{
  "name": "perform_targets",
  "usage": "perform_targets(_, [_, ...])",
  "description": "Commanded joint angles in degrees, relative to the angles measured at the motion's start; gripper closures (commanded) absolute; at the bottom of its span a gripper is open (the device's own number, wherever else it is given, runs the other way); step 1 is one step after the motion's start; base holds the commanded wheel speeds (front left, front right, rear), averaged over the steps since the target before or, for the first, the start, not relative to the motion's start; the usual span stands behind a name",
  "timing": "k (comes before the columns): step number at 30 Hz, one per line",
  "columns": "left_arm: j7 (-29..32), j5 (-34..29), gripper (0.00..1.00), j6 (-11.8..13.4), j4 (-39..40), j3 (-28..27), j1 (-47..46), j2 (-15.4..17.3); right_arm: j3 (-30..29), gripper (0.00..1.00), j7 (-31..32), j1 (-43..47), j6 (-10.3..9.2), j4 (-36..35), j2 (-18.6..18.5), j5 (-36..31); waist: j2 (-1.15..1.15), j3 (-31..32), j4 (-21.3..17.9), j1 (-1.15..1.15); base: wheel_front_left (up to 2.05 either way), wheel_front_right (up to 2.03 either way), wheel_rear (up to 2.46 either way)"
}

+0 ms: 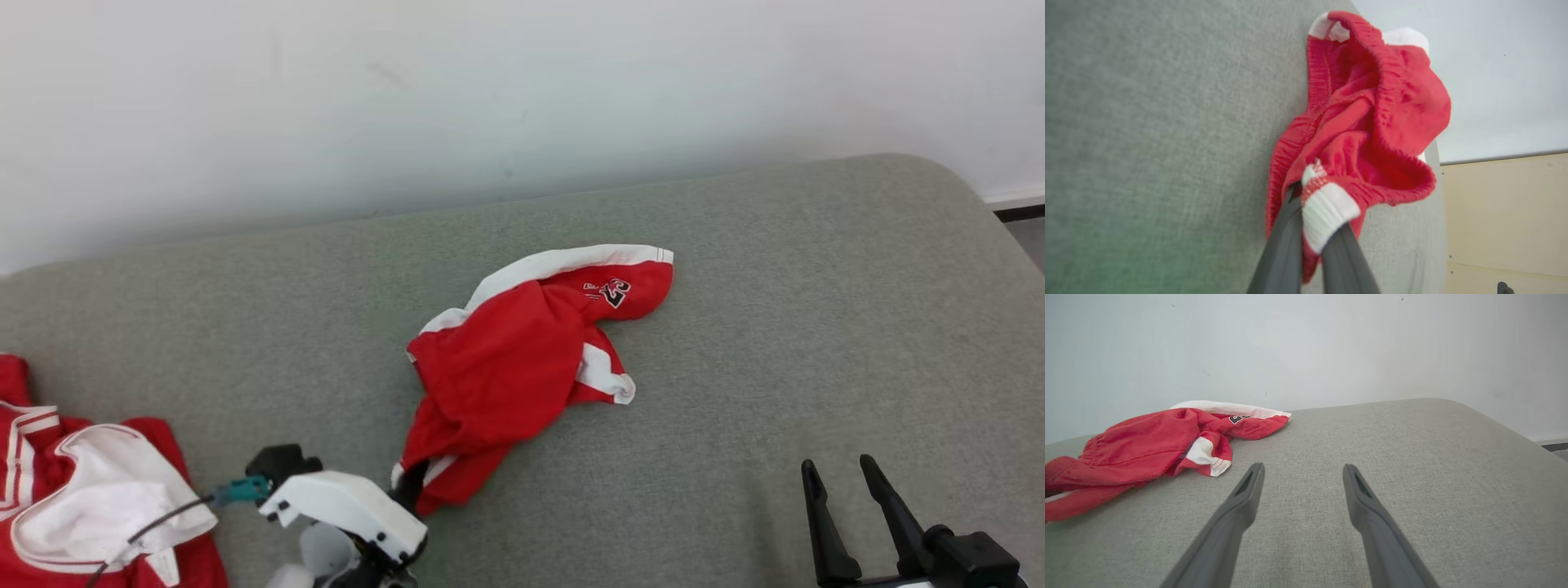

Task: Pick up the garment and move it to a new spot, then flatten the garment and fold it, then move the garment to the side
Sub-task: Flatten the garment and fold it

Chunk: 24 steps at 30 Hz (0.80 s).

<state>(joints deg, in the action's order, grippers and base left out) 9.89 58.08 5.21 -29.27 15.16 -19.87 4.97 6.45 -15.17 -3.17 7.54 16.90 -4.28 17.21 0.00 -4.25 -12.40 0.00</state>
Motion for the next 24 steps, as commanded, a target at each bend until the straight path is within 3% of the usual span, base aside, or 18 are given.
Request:
perform_targets(1, [-0.5,0.8,1.00,-0.6,0.1,0.3,1.7,-0.3,0.1,0.00,0.0,0.2,-0.10,0.0,-0.7,-0.3,0.00,-0.3,2.1,0.00,0.00,0.00,0.00])
perform_targets(10, [-3.6,1.1,1.00,-4.0,2.0,7.6,8.1,-1.9,1.2,0.00,0.0,0.0,-0.10,0.5,-1.4,0.0,0.00,-0.4,4.3,0.00,0.00,0.00,0.00])
perform_targets(11, [-4.4,0.2,0.91,-4.0,2.5,8.3,8.3,-1.8,1.3,0.00,0.0,0.0,-0.10,0.5,-1.4,0.0,0.00,-0.4,4.4,0.00,0.00,0.00,0.00])
perform_targets(13, [-6.2,-1.7,0.00,-4.0,3.1,9.3,8.7,-1.8,1.5,0.00,0.0,0.1,-0.10,0.6,-1.5,0.0,0.00,-0.2,4.2,0.00,0.00,0.00,0.00])
perform_targets(18, [-8.8,-5.5,0.00,-3.3,6.1,11.1,10.3,0.2,1.8,0.00,0.0,0.9,-0.10,1.0,-1.3,0.1,0.00,1.0,3.0,0.00,0.00,0.00,0.00])
perform_targets(24, [-8.4,-11.1,0.00,-0.5,14.9,13.9,14.8,6.1,1.7,0.00,0.0,1.9,-0.10,0.8,-1.0,0.4,0.00,2.6,0.9,0.00,0.00,0.00,0.00])
